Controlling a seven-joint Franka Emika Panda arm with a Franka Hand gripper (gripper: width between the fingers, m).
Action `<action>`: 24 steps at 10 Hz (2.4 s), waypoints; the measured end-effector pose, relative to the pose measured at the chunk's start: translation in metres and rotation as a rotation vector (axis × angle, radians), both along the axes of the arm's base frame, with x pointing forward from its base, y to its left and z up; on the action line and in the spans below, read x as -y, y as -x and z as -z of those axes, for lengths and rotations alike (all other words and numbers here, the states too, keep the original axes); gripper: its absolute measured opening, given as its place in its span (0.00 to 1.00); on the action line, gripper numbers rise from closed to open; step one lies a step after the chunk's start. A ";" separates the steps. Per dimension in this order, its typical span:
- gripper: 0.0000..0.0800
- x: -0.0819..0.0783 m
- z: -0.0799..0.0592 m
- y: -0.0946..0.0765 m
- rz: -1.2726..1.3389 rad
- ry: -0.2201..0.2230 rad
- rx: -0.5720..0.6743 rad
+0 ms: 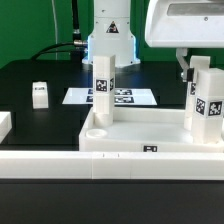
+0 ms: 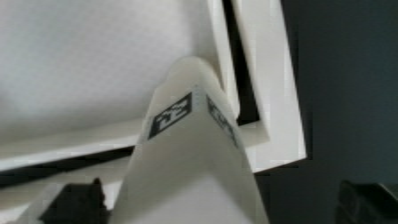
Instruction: Assemble desk
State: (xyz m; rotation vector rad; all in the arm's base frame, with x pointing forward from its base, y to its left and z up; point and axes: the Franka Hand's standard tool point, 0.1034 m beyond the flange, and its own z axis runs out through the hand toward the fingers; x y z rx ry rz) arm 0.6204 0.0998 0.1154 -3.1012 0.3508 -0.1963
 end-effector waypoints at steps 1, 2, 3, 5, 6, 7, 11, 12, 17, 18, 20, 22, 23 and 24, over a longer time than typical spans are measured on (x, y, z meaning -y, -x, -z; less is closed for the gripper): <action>0.81 0.002 0.000 0.000 -0.081 0.018 0.000; 0.81 0.001 0.000 0.000 -0.165 0.038 -0.002; 0.81 0.001 0.000 0.000 -0.251 0.054 -0.002; 0.81 0.002 0.000 0.000 -0.383 0.074 -0.005; 0.66 0.003 0.000 0.000 -0.388 0.076 -0.005; 0.66 0.003 0.000 0.000 -0.384 0.075 -0.005; 0.36 0.004 0.000 0.000 -0.353 0.071 -0.004; 0.36 0.004 0.000 0.000 -0.319 0.067 -0.004; 0.36 0.011 0.001 0.001 0.151 -0.003 0.000; 0.36 0.017 0.001 0.001 0.247 -0.011 0.000; 0.37 0.029 0.001 0.001 0.408 -0.012 0.005; 0.37 0.040 0.000 0.002 0.518 -0.004 0.004; 0.37 0.042 0.000 0.002 0.528 -0.001 0.005; 0.37 0.042 0.001 0.002 0.527 -0.001 0.004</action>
Offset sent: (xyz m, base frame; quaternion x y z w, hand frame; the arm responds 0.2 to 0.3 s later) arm 0.0005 0.0058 0.0000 0.0075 -0.0009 -0.2174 0.9760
